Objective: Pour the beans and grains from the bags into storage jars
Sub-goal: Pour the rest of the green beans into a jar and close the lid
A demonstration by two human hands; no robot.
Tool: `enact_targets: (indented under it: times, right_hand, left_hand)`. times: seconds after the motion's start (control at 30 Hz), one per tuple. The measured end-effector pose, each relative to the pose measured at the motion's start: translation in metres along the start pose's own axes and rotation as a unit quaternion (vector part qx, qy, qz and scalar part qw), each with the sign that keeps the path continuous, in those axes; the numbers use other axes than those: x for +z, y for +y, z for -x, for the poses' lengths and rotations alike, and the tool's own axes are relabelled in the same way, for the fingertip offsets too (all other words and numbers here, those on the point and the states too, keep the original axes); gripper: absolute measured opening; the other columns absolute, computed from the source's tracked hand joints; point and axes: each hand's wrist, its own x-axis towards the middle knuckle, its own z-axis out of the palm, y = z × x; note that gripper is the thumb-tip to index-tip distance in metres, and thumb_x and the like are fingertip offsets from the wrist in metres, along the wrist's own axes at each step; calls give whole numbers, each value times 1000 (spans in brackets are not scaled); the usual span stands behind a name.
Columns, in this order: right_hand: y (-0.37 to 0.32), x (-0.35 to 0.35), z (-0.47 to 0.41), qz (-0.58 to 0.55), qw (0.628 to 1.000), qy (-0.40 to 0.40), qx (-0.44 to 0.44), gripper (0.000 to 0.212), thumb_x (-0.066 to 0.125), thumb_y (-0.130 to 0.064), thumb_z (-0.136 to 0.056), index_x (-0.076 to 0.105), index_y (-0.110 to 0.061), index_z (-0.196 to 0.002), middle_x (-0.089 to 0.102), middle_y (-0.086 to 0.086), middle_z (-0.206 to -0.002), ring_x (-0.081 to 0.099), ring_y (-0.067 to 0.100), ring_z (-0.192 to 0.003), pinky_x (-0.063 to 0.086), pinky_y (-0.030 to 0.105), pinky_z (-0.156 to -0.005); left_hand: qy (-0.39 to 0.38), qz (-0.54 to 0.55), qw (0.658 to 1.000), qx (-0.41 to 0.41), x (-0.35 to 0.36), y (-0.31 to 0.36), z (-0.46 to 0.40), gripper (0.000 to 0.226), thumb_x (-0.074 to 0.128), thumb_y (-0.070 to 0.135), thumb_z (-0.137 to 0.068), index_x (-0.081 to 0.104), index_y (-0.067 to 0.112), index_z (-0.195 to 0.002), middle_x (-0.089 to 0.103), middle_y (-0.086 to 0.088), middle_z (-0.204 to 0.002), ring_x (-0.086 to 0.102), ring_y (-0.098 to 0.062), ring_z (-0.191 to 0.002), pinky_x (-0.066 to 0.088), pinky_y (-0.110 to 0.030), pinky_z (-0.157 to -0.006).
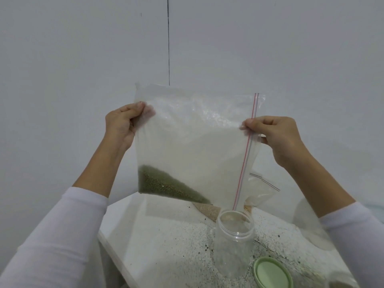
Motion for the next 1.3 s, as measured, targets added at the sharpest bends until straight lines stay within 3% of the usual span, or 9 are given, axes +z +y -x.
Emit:
enact_targets:
  times: [0.17, 0.33, 0.6, 0.77, 1.3]
  right_hand:
    - [1, -4, 4, 1, 1000, 7, 3, 11, 66, -8, -86, 71, -8, -76, 73, -4, -69, 65, 13, -69, 55, 22, -71]
    - [4, -7, 10, 1, 1000, 8, 14, 12, 65, -8, -86, 70, -7, -76, 72, -4, -68, 66, 9, -64, 55, 17, -65]
    - [4, -12, 16, -4, 999, 25, 22, 9, 65, -7, -86, 70, -5, -79, 72, -4, -68, 66, 8, -62, 55, 16, -66]
    - [8, -14, 17, 7, 999, 39, 23, 13, 65, -8, -87, 70, -9, -75, 72, -4, -67, 66, 11, -66, 54, 21, -72]
    - [19, -17, 20, 4, 999, 42, 24, 13, 65, -8, -87, 71, -9, -75, 72, -4, -68, 66, 13, -69, 55, 22, -73]
  left_hand:
    - [-5, -23, 1000, 4, 6, 5, 6, 27, 60, -7, -86, 72, 2, -62, 71, -8, -65, 71, -19, -66, 57, -24, -66]
    - [-1, -40, 999, 12, 11, 6, 13, 8, 60, -6, -86, 64, -3, -80, 71, -5, -64, 71, -17, -66, 57, -23, -67]
    - [-4, -47, 999, 13, 16, 6, 22, 20, 61, -6, -85, 69, 1, -68, 71, -6, -64, 71, -18, -64, 57, -23, -66]
    - [-19, -66, 997, 22, 21, 7, 24, 7, 61, -4, -86, 64, -2, -79, 71, -4, -64, 71, -18, -66, 56, -24, -69]
    - [-14, -60, 998, 32, 27, 6, 27, 6, 63, -6, -83, 64, -4, -78, 70, -6, -62, 71, -20, -66, 57, -26, -68]
